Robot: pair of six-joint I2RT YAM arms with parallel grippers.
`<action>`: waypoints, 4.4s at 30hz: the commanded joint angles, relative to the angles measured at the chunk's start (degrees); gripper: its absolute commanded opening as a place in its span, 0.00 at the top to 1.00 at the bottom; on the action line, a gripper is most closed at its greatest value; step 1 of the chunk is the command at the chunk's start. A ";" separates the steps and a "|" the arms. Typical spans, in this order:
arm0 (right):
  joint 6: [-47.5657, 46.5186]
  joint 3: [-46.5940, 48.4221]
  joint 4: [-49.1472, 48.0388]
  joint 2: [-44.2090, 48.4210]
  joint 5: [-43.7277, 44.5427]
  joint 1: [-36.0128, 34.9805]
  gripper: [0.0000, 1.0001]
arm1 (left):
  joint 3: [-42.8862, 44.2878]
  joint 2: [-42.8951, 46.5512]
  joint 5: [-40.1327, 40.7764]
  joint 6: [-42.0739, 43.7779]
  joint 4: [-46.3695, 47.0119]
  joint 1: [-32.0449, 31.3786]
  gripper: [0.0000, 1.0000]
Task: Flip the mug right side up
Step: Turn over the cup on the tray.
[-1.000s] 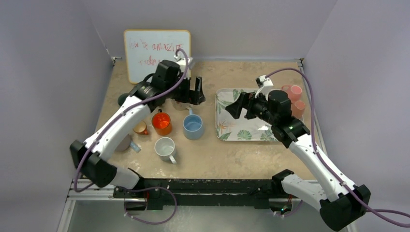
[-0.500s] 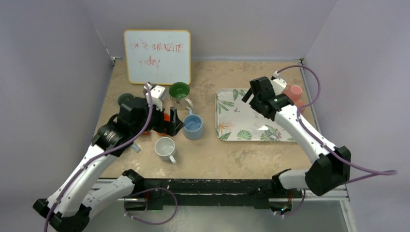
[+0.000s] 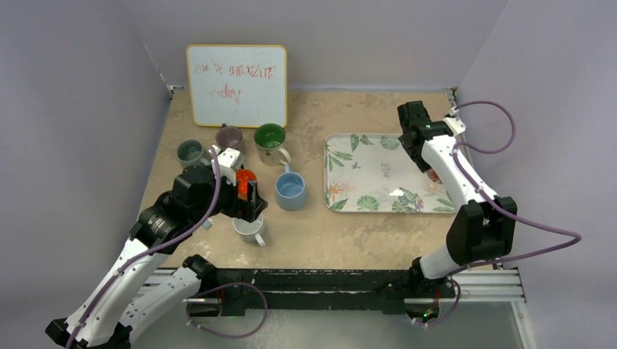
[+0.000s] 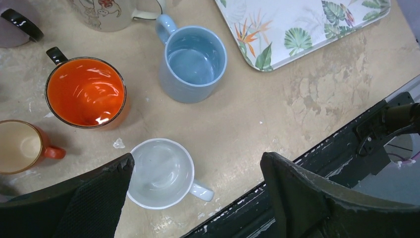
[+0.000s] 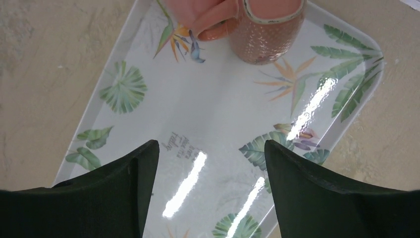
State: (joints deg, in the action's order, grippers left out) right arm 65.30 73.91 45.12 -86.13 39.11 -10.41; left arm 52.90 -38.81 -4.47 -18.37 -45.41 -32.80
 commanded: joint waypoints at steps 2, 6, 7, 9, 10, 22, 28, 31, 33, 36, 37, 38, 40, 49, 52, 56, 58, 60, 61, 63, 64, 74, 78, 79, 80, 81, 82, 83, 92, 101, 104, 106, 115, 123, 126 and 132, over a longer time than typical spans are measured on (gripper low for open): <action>4.75 6.42 3.48 -3.86 5.98 0.31 0.25 | -0.17 -0.60 -1.34 1.10 0.46 -0.14 0.00; 8.61 11.04 7.99 -8.48 7.56 1.95 0.41 | -0.54 -0.41 -3.39 1.67 1.21 -0.07 0.01; 10.03 11.91 8.88 -9.75 7.91 2.68 0.46 | -0.50 -0.32 -3.47 1.67 1.20 -0.09 0.01; 11.17 12.82 9.57 -11.35 7.81 3.82 0.50 | -0.34 -0.06 -3.44 1.74 1.01 -0.15 0.01; 11.53 13.09 9.77 -12.18 7.63 4.50 0.50 | -0.31 0.21 -3.44 1.76 1.10 -0.12 0.01; 19.37 20.90 16.31 -22.00 4.09 10.31 0.51 | -0.68 1.51 -2.83 1.63 1.21 -0.12 0.01; 25.50 24.05 21.29 -24.60 3.16 12.10 0.41 | -0.51 1.61 -2.02 1.50 0.94 -0.11 0.01; 26.49 25.87 22.59 -25.92 2.43 12.79 0.38 | -0.60 2.04 -1.49 1.33 0.94 -0.14 0.00; 27.17 26.91 23.61 -26.77 2.01 13.16 0.36 | -0.71 2.16 -0.98 1.24 0.94 -0.15 0.01; 29.25 28.40 26.08 -27.85 1.52 13.85 0.33 | -0.56 2.00 -0.98 1.31 0.85 -0.14 0.01; 29.48 28.57 26.17 -28.06 1.33 14.04 0.32 | -0.59 1.91 -0.99 1.32 0.85 -0.09 0.01; 29.63 28.57 26.30 -28.24 0.89 14.21 0.32 | -0.62 1.93 -1.01 1.24 0.85 -0.08 0.01; 30.12 28.48 26.22 -28.50 -0.47 14.60 0.31 | -0.64 1.81 -0.70 1.23 0.75 -0.08 0.01; 31.20 27.99 27.26 -29.67 -2.57 15.24 0.31 | -0.61 2.33 0.51 0.97 0.42 -0.11 0.01; 31.67 27.88 28.39 -30.18 -2.88 15.23 0.31 | -0.54 2.25 0.69 0.96 0.35 -0.08 0.01; 31.73 27.06 28.29 -30.10 -3.16 15.24 0.31 | -0.58 2.39 0.77 0.88 0.32 -0.12 0.01; 31.47 26.55 27.72 -29.71 -3.08 15.17 0.31 | -0.59 2.55 0.83 0.88 0.31 -0.13 0.01; 29.82 25.82 26.03 -29.32 -3.15 15.25 0.32 | -0.59 2.71 0.86 0.88 0.32 -0.12 0.01; 29.46 25.58 25.78 -28.97 -3.16 15.22 0.32 | -0.60 2.76 0.93 0.88 0.30 -0.12 0.01; 27.29 24.99 24.15 -28.15 -3.33 15.22 0.32 | -0.58 2.71 0.98 0.79 0.31 -0.10 0.01; 25.80 24.52 22.54 -27.74 -3.45 15.24 0.33 | -0.56 2.71 0.96 0.79 0.30 -0.08 0.01; 24.82 25.85 20.20 -25.40 -4.00 15.20 0.28 | -0.60 2.27 0.88 0.81 0.31 -0.07 0.01; 27.50 30.27 24.21 -28.77 -3.25 15.40 0.23 | -0.60 2.17 0.93 0.80 0.31 -0.12 0.01; 28.86 31.75 26.51 -29.96 -3.13 15.45 0.22 | -0.63 2.14 0.95 0.79 0.30 -0.08 0.01; 30.13 32.68 28.48 -31.36 -3.15 15.60 0.21 | -0.66 2.06 1.04 0.79 0.27 -0.09 0.01; 30.68 33.13 29.06 -32.02 -3.55 15.74 0.21 | -0.70 1.96 1.04 0.73 0.29 -0.10 0.01; 31.06 33.03 29.11 -32.59 -3.98 15.91 0.21 | -0.74 1.85 1.12 0.71 0.32 -0.09 0.01; 31.40 32.79 28.93 -32.96 -4.38 16.13 0.21 | -0.70 1.71 1.25 0.71 0.32 -0.13 0.01; 34.78 32.50 31.13 -34.43 -4.05 17.58 0.21 | -0.66 1.06 1.89 0.62 0.14 -0.08 0.01; 32.70 27.84 29.50 -33.59 -4.76 17.60 0.25 | -0.56 1.30 2.97 0.53 -0.03 -0.08 0.01; 31.66 26.14 28.19 -32.75 -5.21 17.53 0.29 | -0.55 1.24 2.90 0.44 -0.13 -0.10 0.01; 31.17 24.85 27.15 -32.00 -5.33 17.53 0.32 | -0.61 1.27 2.96 0.44 -0.12 -0.08 0.01; 29.23 21.43 24.53 -28.19 -5.03 17.58 0.51 | -0.60 1.55 2.88 0.38 -0.12 -0.08 0.01; 27.92 20.10 22.71 -29.22 -6.08 17.59 0.72 | -0.61 2.29 3.31 0.18 -0.21 -0.10 0.01; 26.21 19.88 21.34 -29.29 -5.87 17.53 0.74 | -0.63 2.37 3.33 0.18 -0.21 -0.07 0.02; 24.93 19.00 21.21 -28.59 -5.00 17.57 1.00 | -0.61 2.42 3.18 0.33 -0.21 -0.08 0.01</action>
State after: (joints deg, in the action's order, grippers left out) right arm 91.57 93.82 66.52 -115.83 32.01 6.79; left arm 52.58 -36.73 -1.83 -17.96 -45.98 -32.80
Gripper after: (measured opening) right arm 0.182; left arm 0.989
